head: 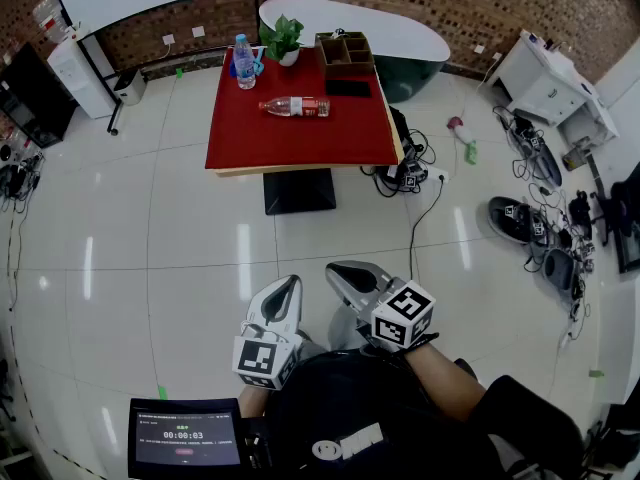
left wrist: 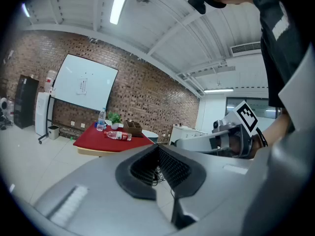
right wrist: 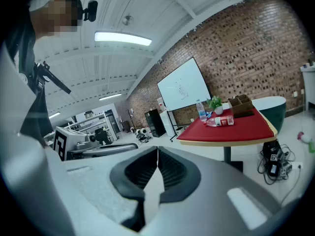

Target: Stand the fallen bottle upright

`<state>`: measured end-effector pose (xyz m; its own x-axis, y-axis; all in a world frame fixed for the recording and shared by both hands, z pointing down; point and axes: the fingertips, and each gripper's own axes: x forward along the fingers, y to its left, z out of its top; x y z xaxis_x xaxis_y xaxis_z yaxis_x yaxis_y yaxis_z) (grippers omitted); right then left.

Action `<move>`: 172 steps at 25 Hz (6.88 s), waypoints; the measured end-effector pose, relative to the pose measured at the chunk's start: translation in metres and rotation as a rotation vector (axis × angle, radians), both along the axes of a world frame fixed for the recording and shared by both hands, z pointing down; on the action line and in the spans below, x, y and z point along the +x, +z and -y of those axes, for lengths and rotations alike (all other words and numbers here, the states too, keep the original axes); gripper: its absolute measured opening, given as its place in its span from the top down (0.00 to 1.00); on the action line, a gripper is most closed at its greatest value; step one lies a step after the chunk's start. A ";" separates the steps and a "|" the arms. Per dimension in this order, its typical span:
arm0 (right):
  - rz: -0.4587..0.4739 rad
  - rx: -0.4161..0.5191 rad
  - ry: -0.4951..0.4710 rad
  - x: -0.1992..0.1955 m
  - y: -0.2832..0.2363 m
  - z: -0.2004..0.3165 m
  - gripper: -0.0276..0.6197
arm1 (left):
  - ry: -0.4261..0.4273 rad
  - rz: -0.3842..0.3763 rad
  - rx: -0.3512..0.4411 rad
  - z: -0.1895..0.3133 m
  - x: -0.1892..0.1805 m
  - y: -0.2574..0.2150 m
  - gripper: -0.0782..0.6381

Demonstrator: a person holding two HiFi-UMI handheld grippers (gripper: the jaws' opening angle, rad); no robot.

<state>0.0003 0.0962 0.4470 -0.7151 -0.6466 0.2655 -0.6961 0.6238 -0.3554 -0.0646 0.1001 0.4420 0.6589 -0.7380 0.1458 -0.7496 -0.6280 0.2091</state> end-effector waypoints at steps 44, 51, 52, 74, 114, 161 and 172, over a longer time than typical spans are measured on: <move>-1.202 0.167 -0.669 -0.041 0.183 0.542 0.55 | -0.268 0.088 -0.105 0.337 -0.045 0.031 0.88; -1.268 0.083 -0.685 -0.045 0.216 0.552 0.55 | -0.312 0.078 -0.117 0.338 -0.068 0.041 0.88; -1.219 0.081 -0.654 -0.046 0.208 0.554 0.55 | -0.313 0.076 -0.116 0.338 -0.069 0.041 0.88; -0.374 0.144 -0.049 0.017 0.069 0.568 0.55 | -0.155 0.138 -0.057 0.365 -0.012 0.002 0.88; 0.067 0.096 -0.165 0.086 0.006 0.295 0.95 | -0.146 0.130 -0.030 0.277 0.072 0.002 0.88; 0.036 0.177 -0.109 0.036 -0.062 0.019 0.95 | -0.087 0.044 0.090 0.018 0.056 -0.070 0.88; 0.037 0.173 -0.065 0.043 -0.062 0.022 0.95 | -0.087 0.045 0.095 0.016 0.058 -0.071 0.88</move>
<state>0.0437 0.0737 0.3852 -0.7643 -0.6323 0.1265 -0.6404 0.7214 -0.2635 -0.0066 0.0839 0.3714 0.5859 -0.8041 0.1004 -0.8096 -0.5753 0.1170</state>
